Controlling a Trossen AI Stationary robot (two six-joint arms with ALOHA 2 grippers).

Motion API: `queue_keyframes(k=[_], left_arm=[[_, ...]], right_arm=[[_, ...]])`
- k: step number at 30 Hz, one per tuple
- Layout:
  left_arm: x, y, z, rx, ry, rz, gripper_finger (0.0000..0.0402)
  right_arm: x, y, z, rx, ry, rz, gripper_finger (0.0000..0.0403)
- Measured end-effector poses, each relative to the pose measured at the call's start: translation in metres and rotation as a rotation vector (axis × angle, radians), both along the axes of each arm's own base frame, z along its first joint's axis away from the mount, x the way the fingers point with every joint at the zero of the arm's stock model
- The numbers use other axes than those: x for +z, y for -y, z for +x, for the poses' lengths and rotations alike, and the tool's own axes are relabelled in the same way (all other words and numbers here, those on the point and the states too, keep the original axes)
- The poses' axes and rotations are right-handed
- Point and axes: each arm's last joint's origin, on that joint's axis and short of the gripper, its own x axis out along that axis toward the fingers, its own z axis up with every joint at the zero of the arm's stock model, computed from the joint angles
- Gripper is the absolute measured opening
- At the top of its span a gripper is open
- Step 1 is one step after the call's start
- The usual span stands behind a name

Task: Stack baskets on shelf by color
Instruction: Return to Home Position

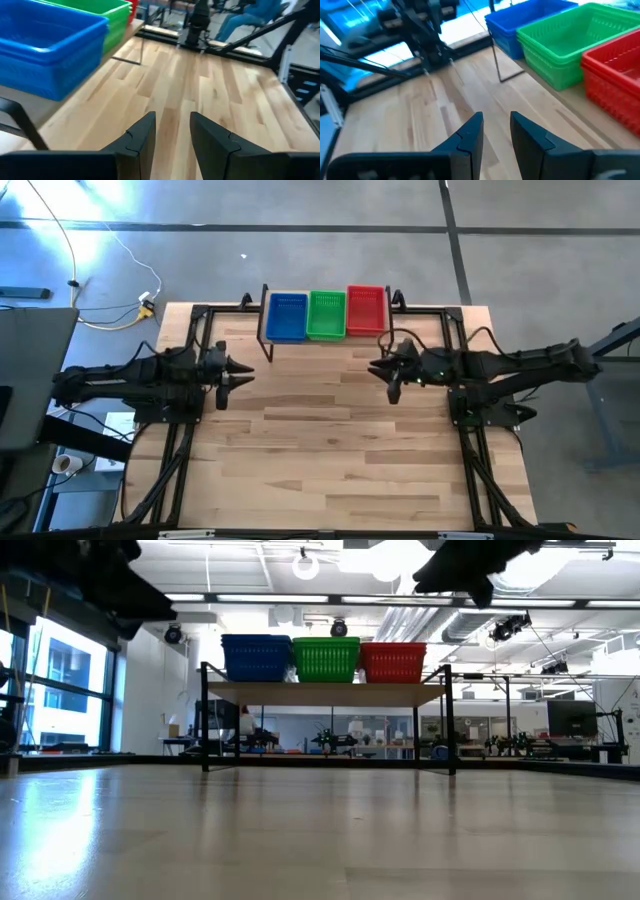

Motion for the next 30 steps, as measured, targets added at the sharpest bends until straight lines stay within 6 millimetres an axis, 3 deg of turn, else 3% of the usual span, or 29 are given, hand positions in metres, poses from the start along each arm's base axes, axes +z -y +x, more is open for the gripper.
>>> queue_keyframes(k=[14,23,30], left_arm=[[-0.053,0.014,-0.013,-0.101,0.127,-0.007,0.0113],[-0.069,0.019,-0.018,-0.159,0.194,0.024,0.0113],[-0.066,0.022,-0.019,-0.189,0.218,0.067,0.0113]], right_arm=[[-0.065,-0.006,-0.040,0.083,0.245,0.030,0.0084],[-0.086,-0.003,-0.063,0.083,0.290,0.033,0.0084],[-0.106,-0.002,-0.081,0.086,0.402,0.023,0.0084]])
